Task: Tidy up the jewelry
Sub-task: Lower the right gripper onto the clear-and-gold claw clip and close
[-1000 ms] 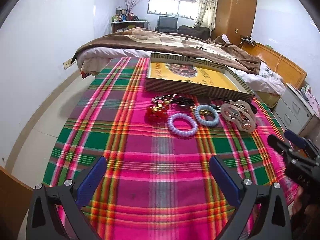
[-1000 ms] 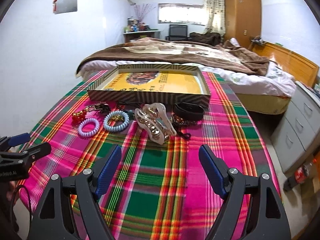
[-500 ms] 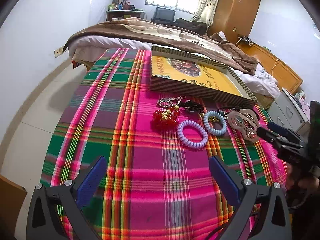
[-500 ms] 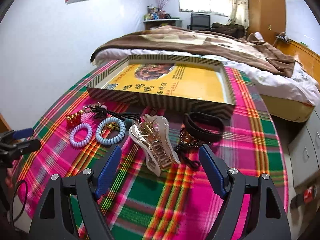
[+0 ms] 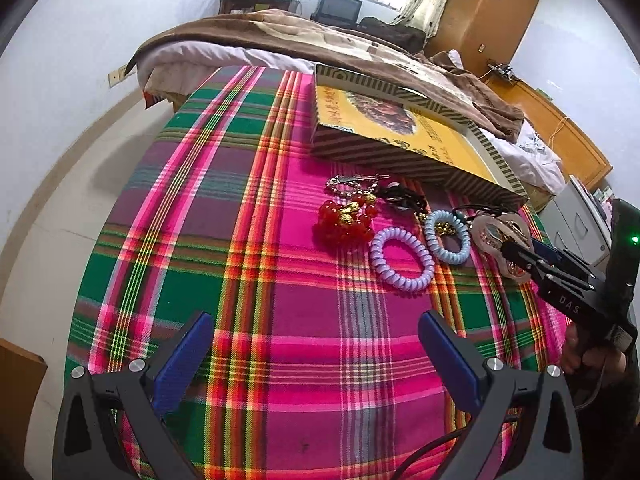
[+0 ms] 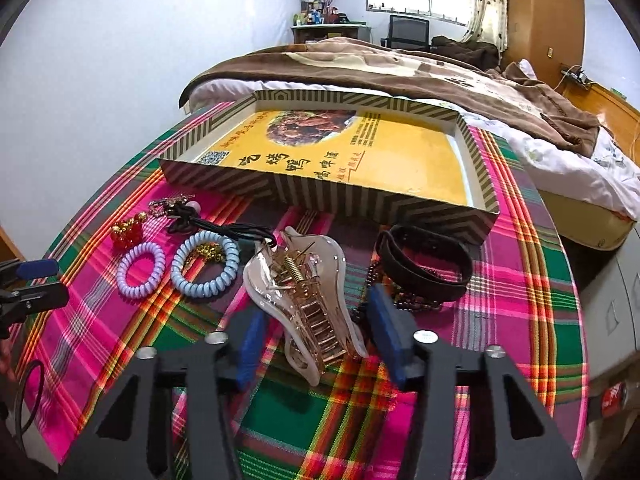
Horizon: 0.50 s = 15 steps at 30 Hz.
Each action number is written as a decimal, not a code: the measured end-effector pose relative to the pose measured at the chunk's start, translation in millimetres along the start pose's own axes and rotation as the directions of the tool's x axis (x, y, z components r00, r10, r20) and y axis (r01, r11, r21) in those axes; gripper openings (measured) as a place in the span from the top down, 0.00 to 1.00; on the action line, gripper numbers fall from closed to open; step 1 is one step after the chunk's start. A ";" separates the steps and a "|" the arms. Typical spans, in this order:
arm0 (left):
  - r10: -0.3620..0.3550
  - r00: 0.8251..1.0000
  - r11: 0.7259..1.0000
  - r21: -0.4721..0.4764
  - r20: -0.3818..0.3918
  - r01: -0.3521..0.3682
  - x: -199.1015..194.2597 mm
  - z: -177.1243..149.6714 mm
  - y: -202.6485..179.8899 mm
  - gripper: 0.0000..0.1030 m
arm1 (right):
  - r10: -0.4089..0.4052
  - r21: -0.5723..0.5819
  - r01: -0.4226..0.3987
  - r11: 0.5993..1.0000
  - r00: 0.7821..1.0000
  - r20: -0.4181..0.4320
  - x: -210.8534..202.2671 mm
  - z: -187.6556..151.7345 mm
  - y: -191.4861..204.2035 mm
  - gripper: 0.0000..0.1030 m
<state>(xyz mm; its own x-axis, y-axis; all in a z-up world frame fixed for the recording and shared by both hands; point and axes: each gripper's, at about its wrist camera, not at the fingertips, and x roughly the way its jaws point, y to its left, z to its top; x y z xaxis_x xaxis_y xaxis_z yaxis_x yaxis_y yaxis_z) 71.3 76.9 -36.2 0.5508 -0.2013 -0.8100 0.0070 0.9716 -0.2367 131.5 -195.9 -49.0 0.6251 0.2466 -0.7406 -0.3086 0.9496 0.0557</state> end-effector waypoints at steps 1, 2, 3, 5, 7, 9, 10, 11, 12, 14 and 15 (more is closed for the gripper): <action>0.002 1.000 1.000 -0.001 0.000 -0.002 -0.2 0.3 0.3 0.00 | 0.005 0.004 -0.005 1.000 1.000 0.002 -0.4 0.0 -0.8 0.67; 0.002 1.000 1.000 -0.003 0.002 -0.002 -0.5 0.8 0.4 0.00 | 0.007 0.009 -0.007 1.000 1.000 0.001 -1.5 -0.7 -1.5 0.69; -0.001 1.000 1.000 -0.003 0.003 0.001 -0.8 1.2 0.2 0.00 | 0.007 0.011 -0.007 1.000 1.000 0.002 -2.5 -1.9 -1.6 0.70; -0.001 1.000 1.000 -0.001 0.006 0.001 -1.4 1.1 -0.9 0.00 | 0.010 0.015 -0.010 1.000 1.000 -0.003 -4.4 -3.6 -1.8 0.74; -0.001 1.000 1.000 -0.002 0.005 0.001 -0.3 2.3 -1.9 0.00 | 0.017 0.026 -0.017 1.000 1.000 -0.003 -8.3 -5.2 -2.9 0.74; -0.005 1.000 1.000 -0.007 0.003 0.005 1.6 4.9 -2.5 0.00 | 0.042 0.044 -0.042 0.998 0.999 -0.007 -13.1 -7.0 -4.9 0.74; -0.007 1.000 1.000 -0.010 0.002 0.007 2.4 5.8 -2.4 0.00 | 0.050 0.051 -0.049 0.997 0.999 -0.011 -14.5 -8.0 -6.0 0.74; -0.010 1.000 1.000 -0.016 0.001 0.010 3.2 7.5 -2.3 0.00 | 0.060 0.055 -0.059 0.997 0.998 -0.016 -16.1 -9.5 -6.8 0.74; -0.019 1.000 1.000 -0.017 0.003 0.019 3.9 9.4 -2.8 0.00 | 0.077 0.063 -0.075 0.995 0.997 -0.025 -16.9 -10.8 -7.6 0.74; -0.035 0.999 0.999 -0.022 0.002 0.035 4.8 12.6 -3.3 0.00 | 0.144 0.103 -0.138 0.985 0.988 -0.051 -19.0 -13.6 -13.1 0.74; -0.039 0.999 0.999 -0.020 0.006 0.039 4.8 14.3 -4.2 0.00 | 0.173 0.119 -0.164 0.979 0.982 -0.071 -20.7 -14.4 -15.9 0.74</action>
<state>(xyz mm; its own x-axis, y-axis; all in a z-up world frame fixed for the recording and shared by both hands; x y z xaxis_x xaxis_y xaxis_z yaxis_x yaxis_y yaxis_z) 85.9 73.6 -31.4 0.5548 -0.2380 -0.7972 0.0118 0.9604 -0.2785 113.1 -218.9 -44.2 0.5099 0.3931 -0.7652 -0.3197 0.9124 0.2557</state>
